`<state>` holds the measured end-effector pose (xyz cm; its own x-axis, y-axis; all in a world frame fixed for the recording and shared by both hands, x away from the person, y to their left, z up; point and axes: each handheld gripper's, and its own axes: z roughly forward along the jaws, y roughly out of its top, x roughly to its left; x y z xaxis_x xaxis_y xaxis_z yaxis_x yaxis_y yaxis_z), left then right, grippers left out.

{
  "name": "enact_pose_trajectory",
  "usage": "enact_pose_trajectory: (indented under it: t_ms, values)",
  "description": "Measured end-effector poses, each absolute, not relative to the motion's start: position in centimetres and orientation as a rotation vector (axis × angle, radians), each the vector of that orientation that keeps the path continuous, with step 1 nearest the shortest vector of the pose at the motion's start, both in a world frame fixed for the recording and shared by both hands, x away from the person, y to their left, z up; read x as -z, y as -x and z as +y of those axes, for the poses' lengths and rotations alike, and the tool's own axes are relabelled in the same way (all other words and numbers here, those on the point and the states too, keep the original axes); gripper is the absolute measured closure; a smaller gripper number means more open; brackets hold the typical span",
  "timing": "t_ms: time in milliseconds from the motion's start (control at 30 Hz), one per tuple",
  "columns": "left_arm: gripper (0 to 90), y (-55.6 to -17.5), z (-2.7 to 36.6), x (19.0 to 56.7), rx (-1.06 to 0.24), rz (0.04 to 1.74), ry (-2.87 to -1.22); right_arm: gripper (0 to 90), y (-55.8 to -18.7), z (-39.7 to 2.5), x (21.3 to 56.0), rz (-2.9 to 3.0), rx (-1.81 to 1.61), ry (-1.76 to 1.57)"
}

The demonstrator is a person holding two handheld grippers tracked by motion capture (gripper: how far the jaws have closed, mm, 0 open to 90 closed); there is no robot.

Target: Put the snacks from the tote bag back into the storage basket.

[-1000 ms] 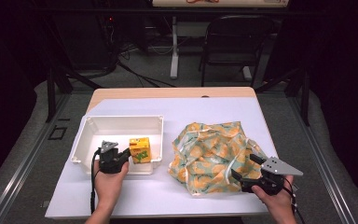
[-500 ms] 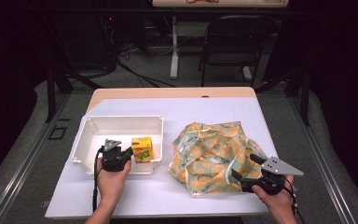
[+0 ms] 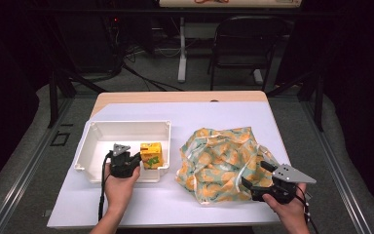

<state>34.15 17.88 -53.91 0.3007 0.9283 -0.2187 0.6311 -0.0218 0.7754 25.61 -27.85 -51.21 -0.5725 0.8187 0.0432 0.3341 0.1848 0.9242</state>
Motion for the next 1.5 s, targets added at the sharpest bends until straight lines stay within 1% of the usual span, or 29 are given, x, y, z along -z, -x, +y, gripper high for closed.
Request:
enact_pose_trajectory:
  t_ms: [533,1167,1200,1500]
  values:
    - [90.0,-34.7,16.7,53.9,-0.449,1.403,-1.733,9.2,-25.6,-27.9,51.2,1.996,-1.376,-1.078]
    - [89.8,-34.5,16.7,54.0,-0.464,1.407,-1.722,9.2,-25.6,-27.7,51.3,2.005,-1.369,-1.071]
    - [88.2,-34.5,16.7,54.0,-0.479,1.411,-1.718,9.2,-25.6,-27.7,51.3,2.007,-1.368,-1.070]
    - [57.2,-33.6,18.1,53.5,-0.511,1.422,-1.670,9.2,-25.6,-27.9,51.3,2.004,-1.367,-1.072]
